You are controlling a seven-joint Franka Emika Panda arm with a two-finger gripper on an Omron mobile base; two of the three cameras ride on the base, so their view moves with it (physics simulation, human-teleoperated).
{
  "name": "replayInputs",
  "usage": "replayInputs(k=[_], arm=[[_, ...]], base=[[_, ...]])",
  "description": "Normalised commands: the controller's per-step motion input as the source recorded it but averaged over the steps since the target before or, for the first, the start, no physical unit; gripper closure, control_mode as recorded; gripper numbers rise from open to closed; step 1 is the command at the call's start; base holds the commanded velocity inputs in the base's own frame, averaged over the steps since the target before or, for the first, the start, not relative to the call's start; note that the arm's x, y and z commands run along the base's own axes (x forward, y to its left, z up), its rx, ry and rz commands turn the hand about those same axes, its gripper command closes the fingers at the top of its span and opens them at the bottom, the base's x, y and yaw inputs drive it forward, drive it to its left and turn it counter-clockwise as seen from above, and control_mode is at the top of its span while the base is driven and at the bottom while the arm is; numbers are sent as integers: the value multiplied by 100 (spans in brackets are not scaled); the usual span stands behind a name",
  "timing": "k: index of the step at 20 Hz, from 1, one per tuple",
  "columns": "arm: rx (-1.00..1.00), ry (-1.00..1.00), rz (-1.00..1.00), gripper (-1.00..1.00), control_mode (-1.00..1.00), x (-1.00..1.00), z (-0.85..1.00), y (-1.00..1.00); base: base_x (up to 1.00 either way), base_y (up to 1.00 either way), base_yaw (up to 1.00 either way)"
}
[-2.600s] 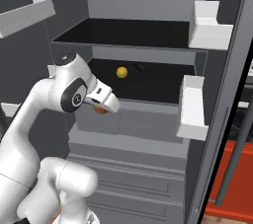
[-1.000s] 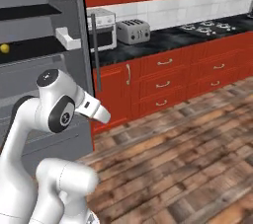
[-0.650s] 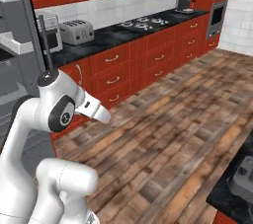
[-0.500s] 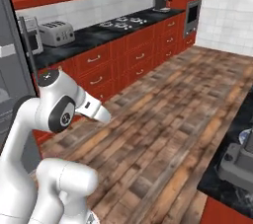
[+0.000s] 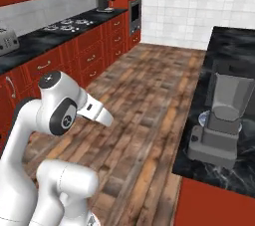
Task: Pick the pear and apple from the fridge and place them on the plate next to the blender to make a fruit smoothie.
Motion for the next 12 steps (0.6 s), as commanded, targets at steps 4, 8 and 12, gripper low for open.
replayInputs(k=[4, 8, 12], arm=[[0, 0, 0, 100, 100, 0, 0, 0], [0, 0, 0, 100, 100, 0, 0, 0], [0, 0, 0, 100, 100, 0, 0, 0]], base=[[86, 0, -38], [88, 5, -42], [38, 47, -53]])
